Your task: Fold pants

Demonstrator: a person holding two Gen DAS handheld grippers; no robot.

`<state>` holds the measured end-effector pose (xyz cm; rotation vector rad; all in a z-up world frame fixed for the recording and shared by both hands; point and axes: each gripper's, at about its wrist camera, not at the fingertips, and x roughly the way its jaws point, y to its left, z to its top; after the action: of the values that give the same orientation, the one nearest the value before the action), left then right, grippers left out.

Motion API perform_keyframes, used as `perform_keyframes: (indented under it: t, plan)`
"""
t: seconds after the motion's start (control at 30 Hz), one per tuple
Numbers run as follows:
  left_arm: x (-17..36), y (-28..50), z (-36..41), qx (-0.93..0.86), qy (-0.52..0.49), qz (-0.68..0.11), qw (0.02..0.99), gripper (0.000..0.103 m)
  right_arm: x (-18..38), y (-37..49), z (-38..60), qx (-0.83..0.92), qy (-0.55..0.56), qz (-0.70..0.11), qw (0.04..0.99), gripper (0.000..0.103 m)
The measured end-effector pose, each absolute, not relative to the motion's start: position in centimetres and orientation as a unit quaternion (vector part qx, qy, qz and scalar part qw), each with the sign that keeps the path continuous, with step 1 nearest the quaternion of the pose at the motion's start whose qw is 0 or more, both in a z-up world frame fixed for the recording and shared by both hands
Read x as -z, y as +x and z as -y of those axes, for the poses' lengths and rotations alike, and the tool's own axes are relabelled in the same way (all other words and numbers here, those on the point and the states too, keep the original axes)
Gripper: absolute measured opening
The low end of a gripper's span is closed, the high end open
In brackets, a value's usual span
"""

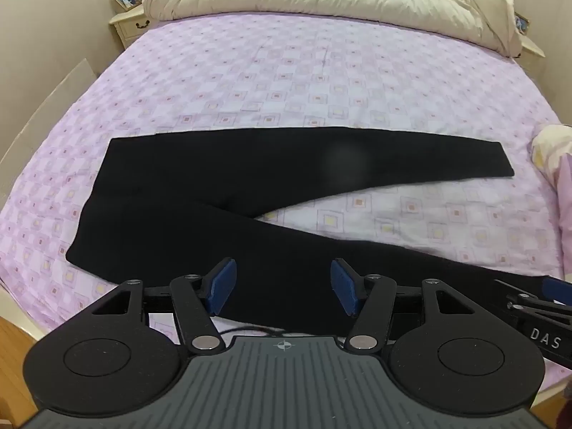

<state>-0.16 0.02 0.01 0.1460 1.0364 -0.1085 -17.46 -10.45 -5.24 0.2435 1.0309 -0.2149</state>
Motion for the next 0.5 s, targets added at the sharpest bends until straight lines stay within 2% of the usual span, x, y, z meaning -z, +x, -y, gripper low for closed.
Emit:
perform_keyframes:
  t: [0.5]
  plan:
    - [0.9, -1.1, 0.5, 0.051, 0.089, -0.52, 0.848, 0.057, 5.6, -17.5, 9.9, 0.11, 0.117, -0.5, 0.851, 0.082]
